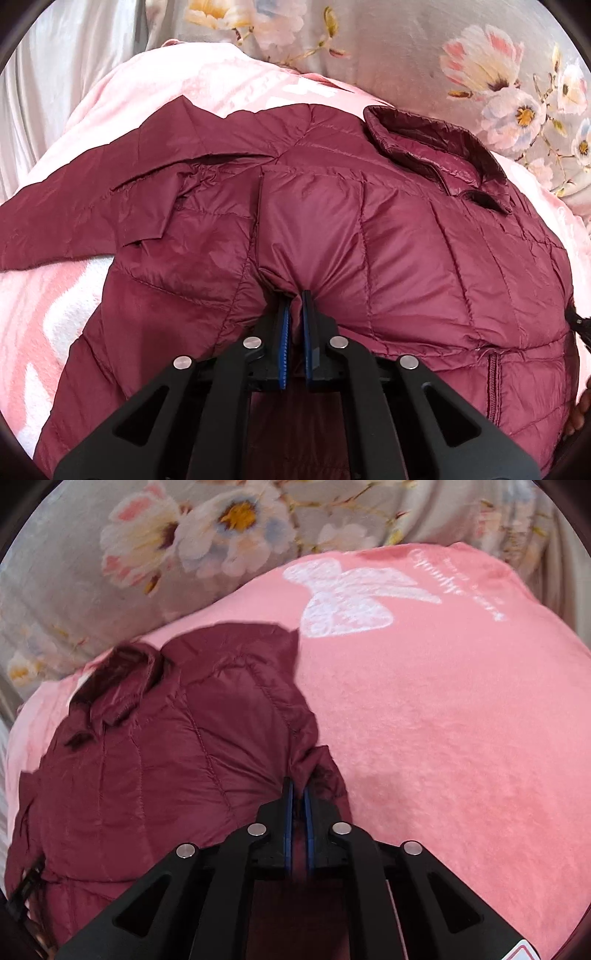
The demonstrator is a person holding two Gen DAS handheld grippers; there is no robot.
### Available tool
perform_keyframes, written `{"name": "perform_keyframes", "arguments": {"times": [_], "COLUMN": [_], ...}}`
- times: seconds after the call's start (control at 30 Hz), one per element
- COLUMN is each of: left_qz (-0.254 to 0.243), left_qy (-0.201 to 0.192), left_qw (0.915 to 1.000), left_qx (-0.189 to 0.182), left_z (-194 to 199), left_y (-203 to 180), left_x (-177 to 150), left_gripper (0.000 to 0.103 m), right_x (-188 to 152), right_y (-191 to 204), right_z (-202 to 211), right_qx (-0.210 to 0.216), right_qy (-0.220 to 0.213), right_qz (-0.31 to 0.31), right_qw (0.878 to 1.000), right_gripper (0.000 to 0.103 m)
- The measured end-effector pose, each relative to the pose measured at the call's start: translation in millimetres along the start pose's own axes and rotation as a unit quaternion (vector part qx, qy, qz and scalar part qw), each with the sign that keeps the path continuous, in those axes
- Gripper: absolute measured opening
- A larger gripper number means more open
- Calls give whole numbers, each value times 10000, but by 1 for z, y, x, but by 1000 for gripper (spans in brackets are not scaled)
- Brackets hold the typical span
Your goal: Fold large clothes
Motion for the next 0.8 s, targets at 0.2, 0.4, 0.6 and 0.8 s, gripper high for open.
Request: {"name": "perform_keyframes", "arguments": {"times": [0.2,0.4,0.6,0.8], "left_qz": [105,265,337,336], "left_qy": [-43,-44,-49,-55], "left_qw": [9999,9992,9985,9984], "left_qx": [-104,-287,-432,-440], "left_z": [-1,-1,-1,-2], "left_y": [-1,2,2,0], "left_x": [0,0,0,0], "left_gripper": [5,6,10,11], "right_x": [-18,-77,-106,-112], "right_y": [112,196,190,195], "right_z": [53,10,-22,-23], "right_qx": [840,1197,1160,950], "right_qy": [-374,321,636,456], "right_qz": [1160,1980,1924,2101], "right_qw": [9890,9723,9724,9720], "right_gripper": [11,11,10,9]}}
Point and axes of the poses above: each gripper's, at about its wrist camera, not at the fingertips, and z roughly against the way its jaws point, y to its left, x to its top, the point moved 8 cm from there along -z, roughly the way its jaws point, and after that the axes turned 4 degrees about x, right-handed, at the moved point
